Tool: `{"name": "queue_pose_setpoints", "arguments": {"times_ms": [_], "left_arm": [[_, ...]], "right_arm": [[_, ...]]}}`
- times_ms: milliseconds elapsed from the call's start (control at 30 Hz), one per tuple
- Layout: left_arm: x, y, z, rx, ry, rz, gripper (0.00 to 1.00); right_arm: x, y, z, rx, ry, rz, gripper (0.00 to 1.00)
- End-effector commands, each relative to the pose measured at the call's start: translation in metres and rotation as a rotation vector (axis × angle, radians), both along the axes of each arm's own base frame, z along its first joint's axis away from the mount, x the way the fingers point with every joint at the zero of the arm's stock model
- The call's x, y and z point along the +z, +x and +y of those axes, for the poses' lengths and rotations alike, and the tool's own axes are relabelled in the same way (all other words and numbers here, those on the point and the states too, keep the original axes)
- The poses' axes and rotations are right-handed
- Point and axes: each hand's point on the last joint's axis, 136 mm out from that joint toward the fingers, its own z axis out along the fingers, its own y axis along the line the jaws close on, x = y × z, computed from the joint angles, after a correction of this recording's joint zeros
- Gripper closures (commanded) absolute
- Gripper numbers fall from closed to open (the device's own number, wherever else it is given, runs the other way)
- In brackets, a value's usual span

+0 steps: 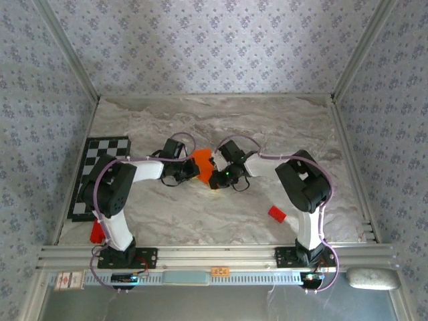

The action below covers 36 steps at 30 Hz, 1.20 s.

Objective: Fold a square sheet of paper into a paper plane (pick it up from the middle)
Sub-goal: Third fold the triangle at the center of the table.

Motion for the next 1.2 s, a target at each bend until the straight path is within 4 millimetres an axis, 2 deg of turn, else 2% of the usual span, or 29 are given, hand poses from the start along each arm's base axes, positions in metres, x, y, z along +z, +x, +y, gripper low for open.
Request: {"name": "queue_pose_setpoints", "arguments": {"times_ms": [0,133,200,233,300,367,467,533,633,767,867,900,933,1000,1167], "left_arm": [[-0.055,-0.025,0.041,0.048,0.205,0.141,1.00],[-0.049,-0.021,0.034,0.031,0.174,0.126,1.00],[-0.039,-0.018,0.025,0.013,0.129,0.110,1.00],[-0.031,-0.016,0.018,0.006,0.094,0.101,1.00],[-0.004,-0.007,0.001,-0.012,0.004,0.061,0.98],[0.026,0.002,-0.008,-0.010,-0.042,0.018,0.94],[0.060,0.014,-0.009,0.024,-0.062,-0.035,0.82],[0.072,0.019,-0.005,0.050,-0.055,-0.056,0.74],[0.085,0.023,0.007,0.109,-0.044,-0.076,0.61],[0.096,0.028,0.040,0.229,-0.032,-0.104,0.48],[0.097,0.025,0.067,0.316,-0.004,-0.114,0.41],[0.095,0.023,0.076,0.345,0.006,-0.110,0.39],[0.093,0.021,0.082,0.366,0.010,-0.106,0.37],[0.089,0.015,0.094,0.403,0.010,-0.093,0.33],[0.085,0.005,0.105,0.428,0.009,-0.080,0.25]], "right_arm": [[-0.020,-0.034,-0.035,-0.007,-0.124,0.120,0.97],[-0.012,-0.032,-0.041,-0.035,-0.111,0.099,0.97],[0.007,-0.023,-0.035,-0.053,-0.059,0.057,0.96],[0.019,-0.018,-0.030,-0.064,-0.024,0.027,0.94],[0.050,-0.002,-0.022,-0.115,0.056,-0.054,0.93],[0.071,0.010,-0.020,-0.162,0.098,-0.103,0.88],[0.087,0.022,-0.020,-0.200,0.127,-0.161,0.81],[0.090,0.026,-0.022,-0.229,0.112,-0.180,0.76],[0.088,0.028,-0.017,-0.227,0.089,-0.193,0.72],[0.073,0.028,-0.003,-0.200,0.028,-0.174,0.70],[0.060,0.032,0.013,-0.182,-0.011,-0.158,0.71],[0.050,0.032,0.015,-0.175,-0.038,-0.145,0.71],[0.054,0.039,0.024,-0.173,-0.039,-0.153,0.71],[0.041,0.042,0.031,-0.159,-0.076,-0.132,0.72],[0.014,0.045,0.027,-0.148,-0.180,-0.103,0.72]]}}
